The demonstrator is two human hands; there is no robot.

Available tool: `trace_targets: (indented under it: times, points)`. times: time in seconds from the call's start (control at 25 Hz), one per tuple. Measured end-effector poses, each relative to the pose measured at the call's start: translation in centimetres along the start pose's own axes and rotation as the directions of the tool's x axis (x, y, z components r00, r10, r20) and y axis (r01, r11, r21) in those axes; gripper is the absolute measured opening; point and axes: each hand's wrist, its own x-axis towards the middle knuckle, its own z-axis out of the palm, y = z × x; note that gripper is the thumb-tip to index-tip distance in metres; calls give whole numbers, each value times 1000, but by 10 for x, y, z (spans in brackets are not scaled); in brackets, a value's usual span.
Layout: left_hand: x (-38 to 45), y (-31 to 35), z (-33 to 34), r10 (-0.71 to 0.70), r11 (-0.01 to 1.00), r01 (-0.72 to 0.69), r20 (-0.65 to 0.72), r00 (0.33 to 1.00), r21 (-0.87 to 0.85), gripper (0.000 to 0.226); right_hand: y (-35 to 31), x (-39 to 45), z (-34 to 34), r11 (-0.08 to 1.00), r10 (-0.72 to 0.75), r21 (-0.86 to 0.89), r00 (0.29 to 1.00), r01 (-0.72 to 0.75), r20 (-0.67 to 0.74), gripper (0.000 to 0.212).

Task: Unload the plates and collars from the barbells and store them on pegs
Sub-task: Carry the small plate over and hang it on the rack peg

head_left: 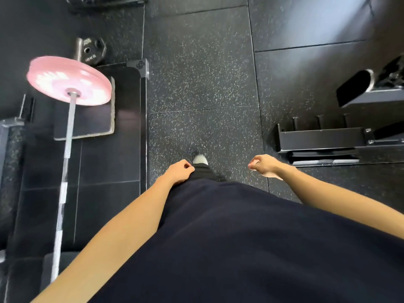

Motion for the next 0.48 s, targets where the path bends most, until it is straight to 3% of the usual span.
trace_targets:
  times: [0.32,0.48]
  points:
    - [181,133,-185,31,977,-51,96,995,205,36,-64,151,-148,989,147,-24,989,-147,17,35]
    - [250,216,-278,54,911,-121,176,983,393,37,-97,198,-241,976,181,147,973,-160,-146,33]
